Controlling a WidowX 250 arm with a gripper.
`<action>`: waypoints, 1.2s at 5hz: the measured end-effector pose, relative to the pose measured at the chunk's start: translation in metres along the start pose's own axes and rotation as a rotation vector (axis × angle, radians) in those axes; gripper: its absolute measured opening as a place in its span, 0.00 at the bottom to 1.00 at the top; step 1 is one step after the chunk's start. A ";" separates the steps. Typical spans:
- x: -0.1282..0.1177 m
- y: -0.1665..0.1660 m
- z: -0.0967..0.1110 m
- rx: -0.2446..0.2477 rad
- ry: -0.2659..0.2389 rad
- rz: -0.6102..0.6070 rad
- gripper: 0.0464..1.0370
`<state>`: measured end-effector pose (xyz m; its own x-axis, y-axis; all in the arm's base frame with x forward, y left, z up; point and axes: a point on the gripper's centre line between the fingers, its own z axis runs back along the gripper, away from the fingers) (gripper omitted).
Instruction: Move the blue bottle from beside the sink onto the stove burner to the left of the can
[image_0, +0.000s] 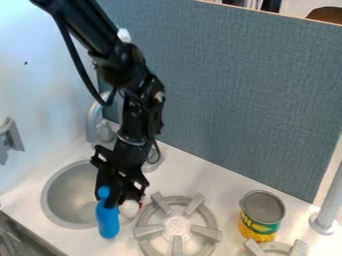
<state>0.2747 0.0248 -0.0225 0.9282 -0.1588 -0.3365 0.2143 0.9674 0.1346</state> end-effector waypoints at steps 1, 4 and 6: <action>-0.004 -0.005 0.033 -0.054 -0.073 -0.025 0.28; 0.000 -0.037 0.062 -0.186 -0.025 -0.142 0.28; 0.026 -0.054 0.048 -0.143 -0.024 -0.144 0.28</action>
<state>0.3022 -0.0411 0.0064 0.8984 -0.3003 -0.3204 0.3013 0.9523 -0.0477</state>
